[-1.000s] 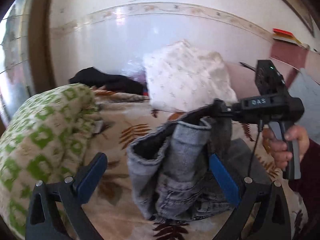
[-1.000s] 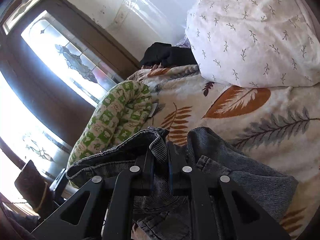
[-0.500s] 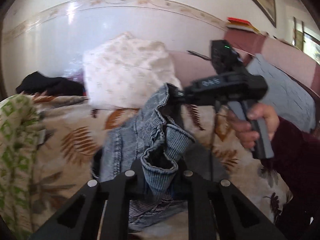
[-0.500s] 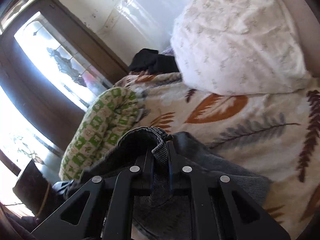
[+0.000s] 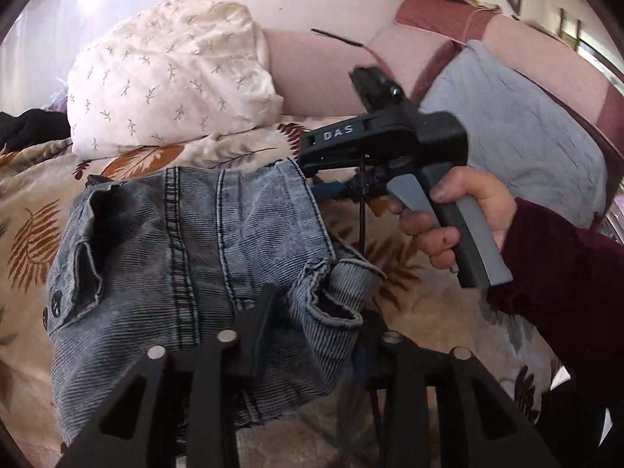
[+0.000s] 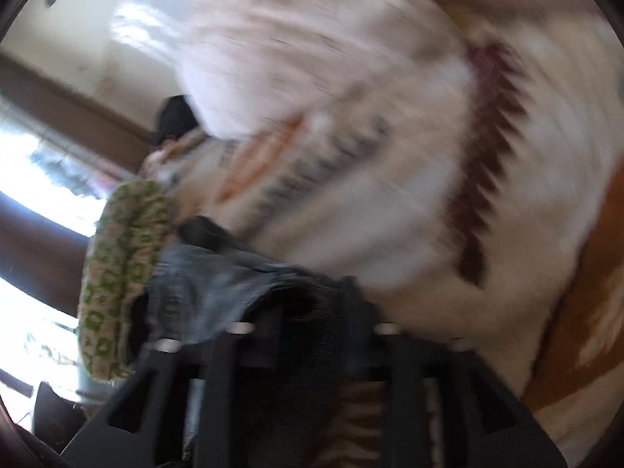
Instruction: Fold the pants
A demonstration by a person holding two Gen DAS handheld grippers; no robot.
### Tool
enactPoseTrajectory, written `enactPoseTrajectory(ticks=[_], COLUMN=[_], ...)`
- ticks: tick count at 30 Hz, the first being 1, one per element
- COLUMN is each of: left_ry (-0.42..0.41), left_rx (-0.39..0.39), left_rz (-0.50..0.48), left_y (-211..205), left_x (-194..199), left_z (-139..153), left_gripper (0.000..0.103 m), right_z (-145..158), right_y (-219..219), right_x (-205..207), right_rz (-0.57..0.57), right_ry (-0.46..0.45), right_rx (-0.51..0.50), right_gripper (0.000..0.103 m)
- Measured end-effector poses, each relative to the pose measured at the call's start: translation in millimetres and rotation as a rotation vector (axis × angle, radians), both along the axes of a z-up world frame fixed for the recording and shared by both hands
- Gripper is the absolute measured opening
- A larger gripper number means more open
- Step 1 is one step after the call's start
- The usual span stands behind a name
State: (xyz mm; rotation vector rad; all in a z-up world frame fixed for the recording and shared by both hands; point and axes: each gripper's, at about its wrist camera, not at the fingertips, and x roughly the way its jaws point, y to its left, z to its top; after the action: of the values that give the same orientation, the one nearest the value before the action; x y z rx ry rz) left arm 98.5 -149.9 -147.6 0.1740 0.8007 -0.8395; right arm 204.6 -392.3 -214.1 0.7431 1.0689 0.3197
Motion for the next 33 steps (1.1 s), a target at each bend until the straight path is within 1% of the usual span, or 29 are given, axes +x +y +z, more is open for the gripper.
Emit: enactPoseTrajectory(ticks=[1,2,3,6,7,8,9,10,11,12,14,16,18,19,21,22,23,24,25,26,27,28,29,30,31,32,33], left_ry=[0.012,0.029,0.038,0.043,0.03,-0.006,-0.054,-0.111,-0.176,-0.226,-0.274,-0.274,-0.247,-0.24,-0.207,-0.191,-0.169,-0.153,-0.147,-0.161,-0.168,-0.153,-0.114,-0.068,-0.031,-0.032,-0.081], left_rx=[-0.024,-0.053,-0.077,-0.128,-0.142,-0.141,-0.126,-0.099,-0.05,0.004,0.088,0.164,0.225,0.252,0.297,0.314,0.325,0.329,0.334,0.334,0.331,0.324,0.311,0.29,0.255,0.202,0.162], left_rz=[-0.023,-0.047,-0.069,-0.116,-0.109,-0.084,-0.052,-0.013,0.038,0.086,0.158,0.21,0.234,0.236,0.216,0.211,0.204,0.199,0.204,0.217,0.219,0.217,0.221,0.23,0.238,0.242,0.247], left_y=[7.0,15.5,25.3,58.0,69.3,80.3,88.9,95.0,97.7,99.1,97.7,95.2,92.6,88.5,83.9,82.7,80.7,76.6,74.5,73.8,74.3,76.1,79.8,85.2,91.0,98.7,103.3], left_x=[-3.4,-7.8,-14.2,-34.9,-39.0,-40.2,-39.7,-37.2,-29.3,-20.7,4.6,25.4,36.6,40.2,39.2,35.6,34.4,31.6,30.3,27.9,26.0,27.6,33.4,39.3,44.5,46.5,44.8], left_z=[3.2,8.3,14.5,38.7,48.2,58.7,68.2,75.9,81.0,82.0,75.6,61.4,42.3,32.9,14.4,6.5,-2.2,-10.7,-18.5,-22.6,-21.5,-19.1,-15.9,-11.0,-2.1,12.5,27.1], left_gripper=[0.045,0.052,0.053,0.057,0.06,0.063,0.064,0.067,0.07,0.07,0.07,0.07,0.07,0.07,0.068,0.067,0.067,0.067,0.067,0.067,0.067,0.067,0.067,0.067,0.066,0.066,0.067], right_z=[0.5,6.2,12.5,42.9,56.0,72.9,85.4,97.2,112.1,120.5,129.2,126.7,116.9,108.3,79.4,63.6,53.3,36.8,26.4,19.6,18.4,19.5,24.0,34.5,50.0,63.2,74.4], right_y=[-4.0,-8.7,-10.9,-9.5,-6.5,0.2,6.3,13.8,28.0,39.1,66.8,93.5,110.1,117.0,122.5,121.6,120.9,118.0,112.6,102.5,97.6,95.0,94.5,97.0,99.7,99.2,98.1], right_x=[-4.0,-10.7,-15.2,-28.8,-33.9,-41.1,-47.1,-51.9,-59.2,-63.9,-70.3,-73.6,-78.8,-79.3,-82.4,-86.9,-89.8,-93.4,-96.6,-100.5,-100.9,-99.6,-96.8,-96.1,-95.9,-96.7,-95.4], right_rz=[-0.003,-0.018,-0.022,-0.004,0.007,0.026,0.038,0.05,0.077,0.097,0.136,0.18,0.199,0.21,0.203,0.195,0.19,0.17,0.147,0.108,0.09,0.077,0.075,0.081,0.08,0.07,0.06], right_ry=[-0.009,-0.015,-0.024,-0.073,-0.103,-0.146,-0.179,-0.21,-0.253,-0.281,-0.308,-0.298,-0.284,-0.26,-0.148,-0.099,-0.071,-0.034,-0.024,-0.037,-0.019,0.004,0.02,0.015,-0.016,-0.058,-0.097], right_rx=[0.026,0.015,0.002,-0.013,-0.018,-0.016,-0.016,-0.018,-0.017,-0.015,-0.006,-0.009,-0.053,-0.071,-0.116,-0.161,-0.193,-0.211,-0.191,-0.133,-0.126,-0.127,-0.13,-0.158,-0.179,-0.172,-0.156], right_gripper=[0.055,0.056,0.058,0.058,0.058,0.058,0.058,0.058,0.058,0.057,0.056,0.052,0.052,0.052,0.045,0.041,0.033,0.024,0.02,0.015,0.006,0.004,0.004,0.007,0.011,0.015,0.015])
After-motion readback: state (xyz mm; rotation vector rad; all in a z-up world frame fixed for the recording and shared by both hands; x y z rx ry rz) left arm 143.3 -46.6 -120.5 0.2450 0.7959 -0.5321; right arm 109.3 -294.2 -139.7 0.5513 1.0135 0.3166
